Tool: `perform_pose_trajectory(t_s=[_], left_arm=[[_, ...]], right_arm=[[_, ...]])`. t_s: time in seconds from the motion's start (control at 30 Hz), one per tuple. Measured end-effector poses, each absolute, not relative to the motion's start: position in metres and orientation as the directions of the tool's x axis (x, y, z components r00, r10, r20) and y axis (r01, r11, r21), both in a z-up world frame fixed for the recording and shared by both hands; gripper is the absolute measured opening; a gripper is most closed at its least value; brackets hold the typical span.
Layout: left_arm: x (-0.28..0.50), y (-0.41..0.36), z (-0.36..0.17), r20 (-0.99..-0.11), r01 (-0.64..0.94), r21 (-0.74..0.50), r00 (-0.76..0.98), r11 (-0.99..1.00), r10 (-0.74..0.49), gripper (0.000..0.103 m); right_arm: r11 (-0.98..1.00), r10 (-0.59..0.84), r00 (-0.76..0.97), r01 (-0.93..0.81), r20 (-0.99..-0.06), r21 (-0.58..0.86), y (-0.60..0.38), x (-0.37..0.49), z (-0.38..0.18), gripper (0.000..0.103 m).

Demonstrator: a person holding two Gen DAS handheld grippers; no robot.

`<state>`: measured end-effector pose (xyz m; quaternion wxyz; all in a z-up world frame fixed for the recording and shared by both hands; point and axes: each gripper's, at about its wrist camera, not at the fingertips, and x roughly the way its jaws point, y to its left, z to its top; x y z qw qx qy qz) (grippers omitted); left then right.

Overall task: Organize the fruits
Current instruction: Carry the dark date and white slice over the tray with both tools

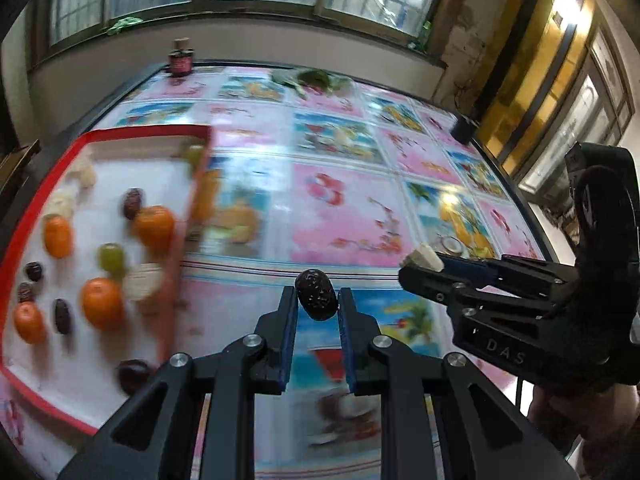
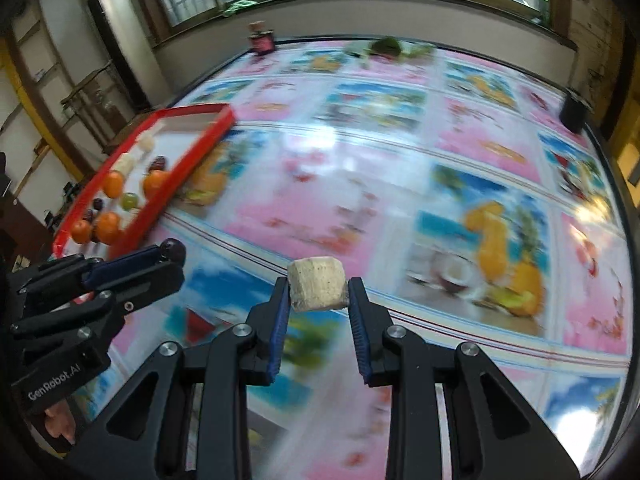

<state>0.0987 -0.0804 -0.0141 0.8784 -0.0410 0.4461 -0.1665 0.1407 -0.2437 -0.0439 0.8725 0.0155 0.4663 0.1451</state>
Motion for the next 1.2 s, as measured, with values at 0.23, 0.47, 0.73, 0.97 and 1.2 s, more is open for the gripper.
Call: perform_pose_trajectory(t_s=[0.23, 0.47, 0.73, 0.97, 1.2], left_arm=[[0.099, -0.008, -0.007, -0.766, 0.149, -0.212, 0.588, 0.966, -0.259, 0.019], [0.095, 0.041, -0.015, -0.785, 0.073, -0.188, 0.588, 0.979, -0.194, 0.019], [0.092, 0.069, -0.031, -0.812, 0.029, -0.192, 0.557, 0.981, -0.175, 0.019], [0.097, 0.066, -0.042, -0.832, 0.034, -0.191, 0.525, 0.981, -0.181, 0.019], [0.098, 0.063, -0.045, -0.835, 0.037, -0.171, 0.525, 0.985, -0.164, 0.019]], right_arm=[[0.919, 0.351, 0.501, -0.346, -0.791, 0.188, -0.168, 0.160, -0.032, 0.031], [0.873, 0.415, 0.465, -0.446, -0.782, 0.198, -0.095, 0.189, -0.030, 0.031], [0.836, 0.442, 0.419, -0.513, -0.793, 0.194, -0.040, 0.217, -0.043, 0.031], [0.823, 0.421, 0.383, -0.542, -0.822, 0.169, -0.016, 0.235, -0.057, 0.031], [0.823, 0.392, 0.367, -0.549, -0.844, 0.143, -0.010, 0.242, -0.068, 0.031]])
